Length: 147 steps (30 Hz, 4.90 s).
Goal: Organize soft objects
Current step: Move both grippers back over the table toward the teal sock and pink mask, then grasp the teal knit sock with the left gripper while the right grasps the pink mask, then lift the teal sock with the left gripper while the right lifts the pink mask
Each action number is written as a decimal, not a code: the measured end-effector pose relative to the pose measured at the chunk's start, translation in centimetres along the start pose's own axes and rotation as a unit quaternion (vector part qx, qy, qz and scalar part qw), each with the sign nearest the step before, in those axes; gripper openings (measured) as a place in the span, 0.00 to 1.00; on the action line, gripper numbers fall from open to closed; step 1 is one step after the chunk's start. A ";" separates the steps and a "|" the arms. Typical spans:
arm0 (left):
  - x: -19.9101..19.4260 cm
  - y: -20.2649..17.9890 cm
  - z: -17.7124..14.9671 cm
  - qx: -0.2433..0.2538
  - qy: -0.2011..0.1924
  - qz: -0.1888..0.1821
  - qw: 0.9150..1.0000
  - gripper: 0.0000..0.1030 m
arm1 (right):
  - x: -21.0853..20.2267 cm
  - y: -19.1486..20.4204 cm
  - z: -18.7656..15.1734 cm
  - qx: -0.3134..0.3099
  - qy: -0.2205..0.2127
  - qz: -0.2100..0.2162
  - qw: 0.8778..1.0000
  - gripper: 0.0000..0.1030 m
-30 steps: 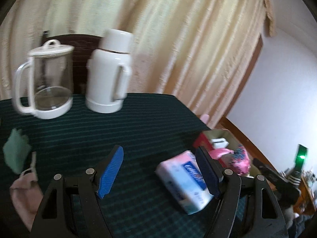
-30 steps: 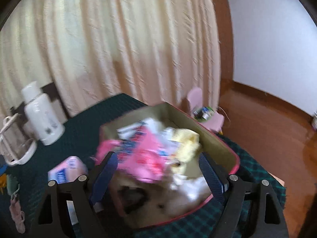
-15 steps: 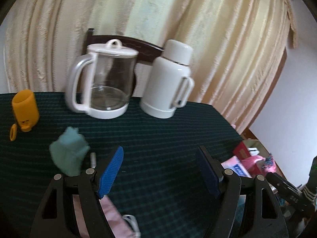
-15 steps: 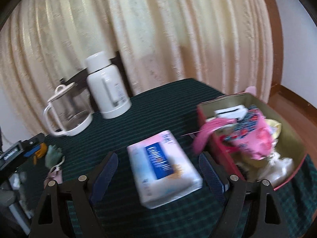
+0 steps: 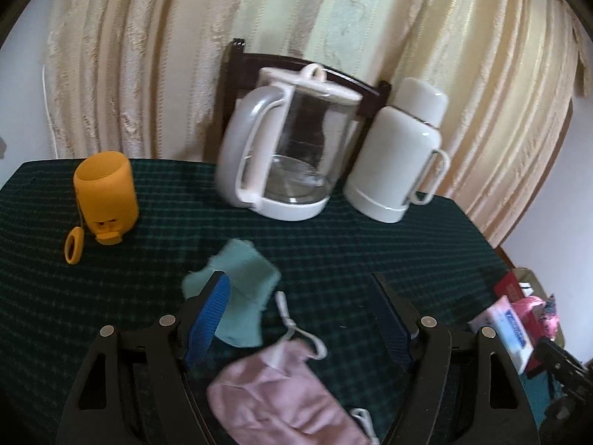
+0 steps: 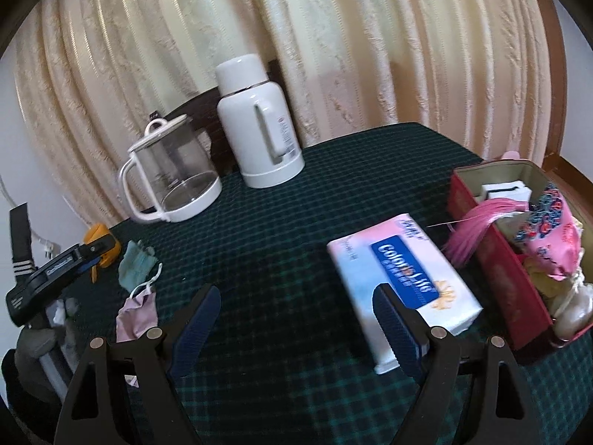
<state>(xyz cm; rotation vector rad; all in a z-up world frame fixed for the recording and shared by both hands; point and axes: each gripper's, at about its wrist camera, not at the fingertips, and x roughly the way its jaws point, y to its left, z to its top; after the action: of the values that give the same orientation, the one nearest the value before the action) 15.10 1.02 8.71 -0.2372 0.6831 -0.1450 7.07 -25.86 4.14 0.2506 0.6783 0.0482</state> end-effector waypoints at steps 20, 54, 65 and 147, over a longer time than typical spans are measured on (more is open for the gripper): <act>6.7 3.3 0.5 -0.003 0.064 0.010 0.998 0.77 | 4.0 5.9 -1.5 -0.044 0.085 0.065 0.993 0.85; 2.7 6.0 1.5 -0.032 0.003 -0.017 0.999 0.27 | 9.9 18.5 -5.7 -0.174 0.185 0.162 0.953 0.75; 4.2 7.9 0.8 -0.078 0.021 -0.003 0.997 0.68 | 11.6 20.4 -7.2 -0.225 0.176 0.127 0.950 0.08; 3.8 0.4 -1.0 0.040 0.026 -0.016 0.999 0.22 | 6.8 5.9 4.1 -0.063 0.027 -0.004 0.998 0.10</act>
<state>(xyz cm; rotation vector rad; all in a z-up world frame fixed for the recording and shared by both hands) 17.37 0.42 5.54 -0.1688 0.7236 -0.2098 15.11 -20.16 4.49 0.1252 0.7268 0.0909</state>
